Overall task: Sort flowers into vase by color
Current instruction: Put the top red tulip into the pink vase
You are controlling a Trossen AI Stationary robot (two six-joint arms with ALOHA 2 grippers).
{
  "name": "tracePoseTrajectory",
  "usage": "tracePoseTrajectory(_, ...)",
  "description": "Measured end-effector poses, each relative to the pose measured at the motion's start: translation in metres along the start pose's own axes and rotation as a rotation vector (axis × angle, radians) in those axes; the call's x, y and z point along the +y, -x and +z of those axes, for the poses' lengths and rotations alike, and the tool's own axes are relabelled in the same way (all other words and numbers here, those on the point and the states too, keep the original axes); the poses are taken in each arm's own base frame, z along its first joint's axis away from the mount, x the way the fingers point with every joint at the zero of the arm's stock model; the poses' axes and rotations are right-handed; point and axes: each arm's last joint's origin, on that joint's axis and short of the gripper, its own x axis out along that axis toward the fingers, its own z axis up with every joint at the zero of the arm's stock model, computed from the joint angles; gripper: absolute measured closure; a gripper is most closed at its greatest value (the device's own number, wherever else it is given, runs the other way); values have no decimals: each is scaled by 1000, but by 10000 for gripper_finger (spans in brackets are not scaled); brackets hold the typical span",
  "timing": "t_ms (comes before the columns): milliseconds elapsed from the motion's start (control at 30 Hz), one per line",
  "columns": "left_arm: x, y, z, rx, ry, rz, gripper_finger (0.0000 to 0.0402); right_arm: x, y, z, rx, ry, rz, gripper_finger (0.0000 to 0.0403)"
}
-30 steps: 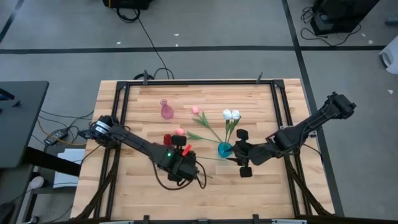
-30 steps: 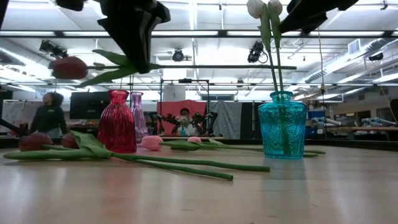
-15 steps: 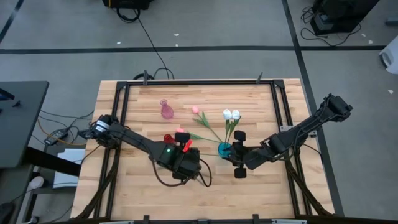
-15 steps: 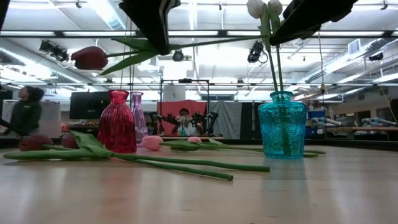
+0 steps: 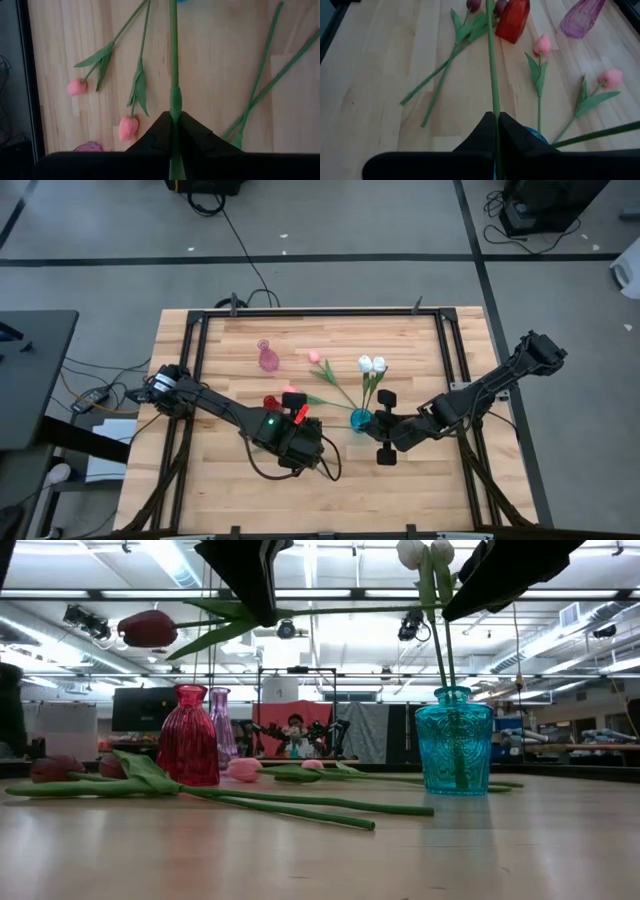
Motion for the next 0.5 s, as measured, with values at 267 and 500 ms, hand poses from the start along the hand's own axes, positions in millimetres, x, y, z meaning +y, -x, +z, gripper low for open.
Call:
tracePoseTrajectory(267, -1, 5, 8, -104, 46, 37, 291, -4, -1, -4, 30, -39, -50, 391)
tracePoseTrajectory(500, -12, 21, 15, -287, 73, 21, 261, -11, 5, -8, 14, -101, -205, 391)
